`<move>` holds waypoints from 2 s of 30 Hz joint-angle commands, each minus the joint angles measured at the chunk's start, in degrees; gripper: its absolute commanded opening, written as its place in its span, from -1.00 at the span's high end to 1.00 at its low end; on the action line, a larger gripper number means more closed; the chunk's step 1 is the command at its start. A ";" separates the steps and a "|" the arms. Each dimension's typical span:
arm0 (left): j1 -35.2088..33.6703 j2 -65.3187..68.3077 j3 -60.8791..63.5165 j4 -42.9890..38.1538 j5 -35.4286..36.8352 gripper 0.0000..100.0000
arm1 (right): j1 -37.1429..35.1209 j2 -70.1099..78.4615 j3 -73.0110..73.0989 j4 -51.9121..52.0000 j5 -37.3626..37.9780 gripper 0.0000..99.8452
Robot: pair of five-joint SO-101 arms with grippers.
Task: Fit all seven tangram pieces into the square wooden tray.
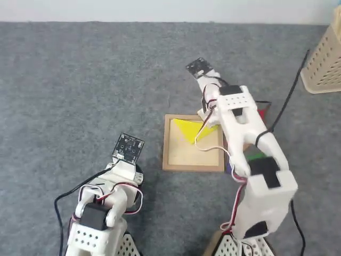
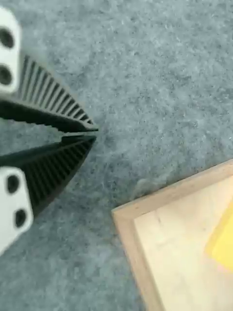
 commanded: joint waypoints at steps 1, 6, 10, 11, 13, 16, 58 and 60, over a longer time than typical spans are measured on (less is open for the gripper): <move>0.00 -1.14 -1.10 0.35 0.35 0.98 | -2.59 -10.07 4.57 -2.51 -0.53 0.99; 0.00 -1.14 -1.10 0.35 0.35 0.98 | -4.79 -12.09 11.78 -7.87 -0.44 0.99; 0.00 -1.14 -1.10 0.35 0.35 0.98 | -4.35 -7.52 10.37 -8.48 -0.44 0.99; 0.00 -1.14 -1.10 0.35 0.35 0.98 | -4.35 -6.11 9.41 -8.22 -0.44 0.99; 0.00 -1.14 -1.10 0.35 0.35 0.98 | -4.35 -3.38 7.47 -7.87 -0.70 0.99; 0.00 -1.14 -1.10 0.35 0.35 0.98 | -4.35 0.04 5.27 -7.87 -0.70 0.99; 0.00 -1.14 -1.10 0.35 0.35 0.98 | 17.36 6.11 -14.15 8.40 -51.87 0.60; 0.00 -1.14 -1.10 0.35 0.35 0.98 | 17.27 9.01 -15.74 8.92 -52.40 0.60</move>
